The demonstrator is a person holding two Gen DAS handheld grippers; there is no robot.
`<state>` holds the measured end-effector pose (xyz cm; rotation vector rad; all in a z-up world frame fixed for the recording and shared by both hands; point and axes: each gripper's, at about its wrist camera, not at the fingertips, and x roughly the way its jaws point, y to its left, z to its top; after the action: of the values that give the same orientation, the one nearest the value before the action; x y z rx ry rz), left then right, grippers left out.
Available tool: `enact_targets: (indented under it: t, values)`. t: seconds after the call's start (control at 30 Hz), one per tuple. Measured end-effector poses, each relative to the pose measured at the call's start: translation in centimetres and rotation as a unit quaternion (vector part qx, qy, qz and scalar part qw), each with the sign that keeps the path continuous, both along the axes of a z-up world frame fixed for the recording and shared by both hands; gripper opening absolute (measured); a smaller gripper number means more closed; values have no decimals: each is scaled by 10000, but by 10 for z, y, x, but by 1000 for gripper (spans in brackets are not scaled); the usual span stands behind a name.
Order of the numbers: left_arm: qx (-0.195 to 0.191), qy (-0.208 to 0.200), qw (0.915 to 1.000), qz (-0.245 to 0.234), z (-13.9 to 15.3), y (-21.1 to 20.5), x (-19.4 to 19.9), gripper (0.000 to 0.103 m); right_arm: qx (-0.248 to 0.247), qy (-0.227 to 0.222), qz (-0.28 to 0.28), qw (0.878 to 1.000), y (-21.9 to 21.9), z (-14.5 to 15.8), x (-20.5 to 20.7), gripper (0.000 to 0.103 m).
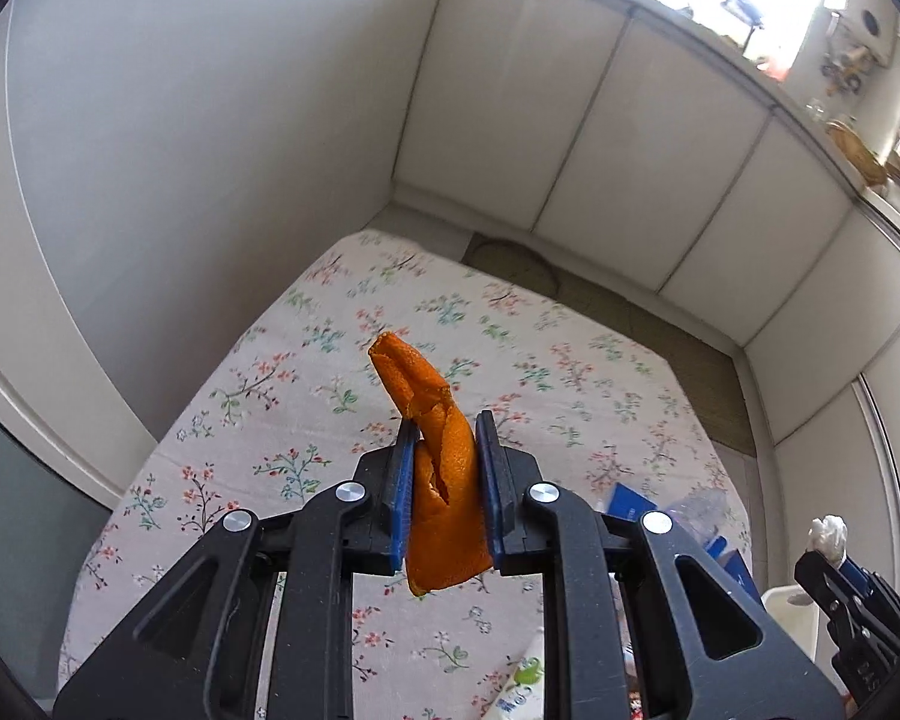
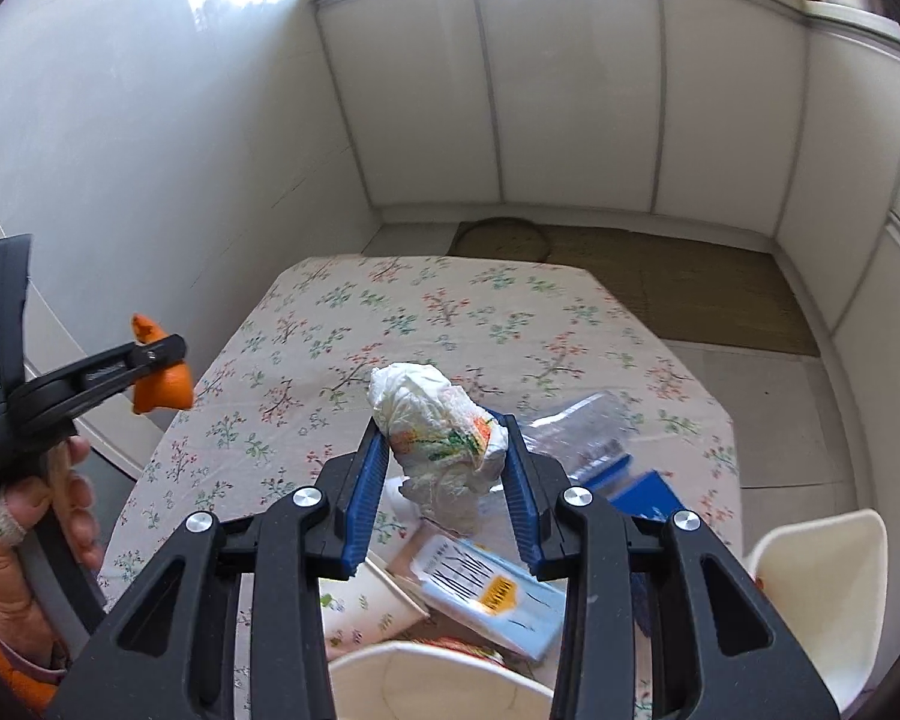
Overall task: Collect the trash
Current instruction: 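Carry the tissue and the peel in both grippers over the white bin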
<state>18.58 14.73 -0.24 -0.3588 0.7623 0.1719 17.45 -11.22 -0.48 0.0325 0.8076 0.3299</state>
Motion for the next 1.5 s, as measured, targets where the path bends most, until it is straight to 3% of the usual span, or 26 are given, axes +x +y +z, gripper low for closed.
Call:
enact_targets:
  t: [0.47,0.9,1.5]
  values:
    - [447,-585,9952,-650,32,-71,-22,18,-141,-367,-848,9956,-65,8,-30,37]
    - [633,-787,9861,-1318,34,-137,-34,18,-332,-679,-1616,9840,-134,13,-59,38]
    - [408,-760,9711,-2224,25,-256,-63,18,-409,-552,-2624,9625,-247,-2,-91,38]
